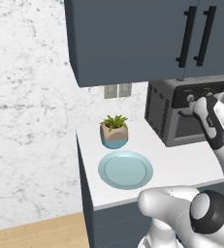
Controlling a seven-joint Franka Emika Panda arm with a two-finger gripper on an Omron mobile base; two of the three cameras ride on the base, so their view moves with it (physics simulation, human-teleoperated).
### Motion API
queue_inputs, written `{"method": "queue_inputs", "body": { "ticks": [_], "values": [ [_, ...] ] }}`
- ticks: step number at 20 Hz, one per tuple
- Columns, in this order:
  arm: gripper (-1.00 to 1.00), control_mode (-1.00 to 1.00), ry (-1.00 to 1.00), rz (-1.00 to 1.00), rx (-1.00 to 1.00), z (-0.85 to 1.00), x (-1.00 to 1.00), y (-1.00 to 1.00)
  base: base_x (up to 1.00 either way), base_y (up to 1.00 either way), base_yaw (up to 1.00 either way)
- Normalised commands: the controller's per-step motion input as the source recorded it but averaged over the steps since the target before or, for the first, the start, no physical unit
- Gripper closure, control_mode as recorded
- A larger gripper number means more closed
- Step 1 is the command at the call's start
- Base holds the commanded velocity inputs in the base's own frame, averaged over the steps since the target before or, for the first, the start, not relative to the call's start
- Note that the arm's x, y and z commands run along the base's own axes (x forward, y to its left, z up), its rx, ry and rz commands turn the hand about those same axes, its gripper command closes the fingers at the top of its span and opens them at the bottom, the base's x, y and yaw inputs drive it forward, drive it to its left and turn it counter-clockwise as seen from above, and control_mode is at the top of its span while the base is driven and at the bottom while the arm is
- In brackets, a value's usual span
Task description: Pick up the kebab skewer and baguette bread, and place them inside the toaster oven. Close the toaster oven door and start by setting the timer.
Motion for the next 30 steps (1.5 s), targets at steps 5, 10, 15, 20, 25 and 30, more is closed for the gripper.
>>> {"method": "queue_inputs", "body": {
  "ticks": [5,10,15,20,25,30],
  "values": [
    [-1.00,-1.00,-0.07,0.05,-0.12,-0.05,-0.32,-0.02,0.00,0.00,0.00],
    [-1.00,-1.00,-0.15,0.15,0.00,0.00,-0.19,-0.23,0.00,0.00,0.00],
    [-1.00,-1.00,-0.29,0.09,0.00,0.00,-0.07,-0.20,0.00,0.00,0.00],
    [-1.00,-1.00,-0.33,0.04,0.00,0.00,0.00,-0.06,0.00,0.00,0.00],
    [-1.00,-1.00,-0.11,0.00,0.00,0.00,0.00,0.05,0.00,0.00,0.00],
    [-1.00,-1.00,0.00,0.00,-0.01,0.07,0.04,0.22,0.00,0.00,0.00]
  ]
}}
